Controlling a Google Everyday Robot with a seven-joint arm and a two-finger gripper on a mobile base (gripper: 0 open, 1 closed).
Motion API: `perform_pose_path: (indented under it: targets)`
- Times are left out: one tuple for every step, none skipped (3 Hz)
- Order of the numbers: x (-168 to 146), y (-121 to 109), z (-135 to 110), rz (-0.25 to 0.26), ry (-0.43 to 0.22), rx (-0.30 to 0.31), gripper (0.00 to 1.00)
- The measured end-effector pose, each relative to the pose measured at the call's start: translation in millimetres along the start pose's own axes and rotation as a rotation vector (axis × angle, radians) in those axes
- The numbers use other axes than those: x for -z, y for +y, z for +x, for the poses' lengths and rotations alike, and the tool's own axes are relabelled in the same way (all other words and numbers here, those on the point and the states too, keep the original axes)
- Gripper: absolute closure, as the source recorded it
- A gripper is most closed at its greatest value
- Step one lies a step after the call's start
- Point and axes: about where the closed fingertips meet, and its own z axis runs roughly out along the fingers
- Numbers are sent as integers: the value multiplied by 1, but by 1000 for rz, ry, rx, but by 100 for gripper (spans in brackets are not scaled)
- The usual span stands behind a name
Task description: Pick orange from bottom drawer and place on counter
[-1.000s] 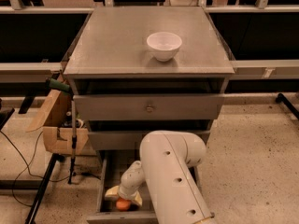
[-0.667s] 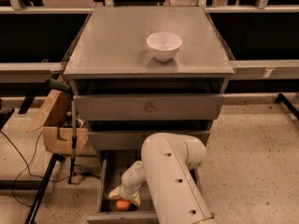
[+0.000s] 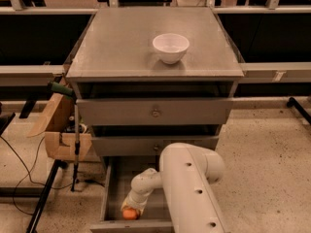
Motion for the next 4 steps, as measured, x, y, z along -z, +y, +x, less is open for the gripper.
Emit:
perform_pose_path:
  targets:
    - [17,4,-3,35,-2,-20,83]
    - [63,9,0,69,51,-21,100]
    - [137,10,-7,62,109,28,100]
    - [212,10,-21,26,131,78,100]
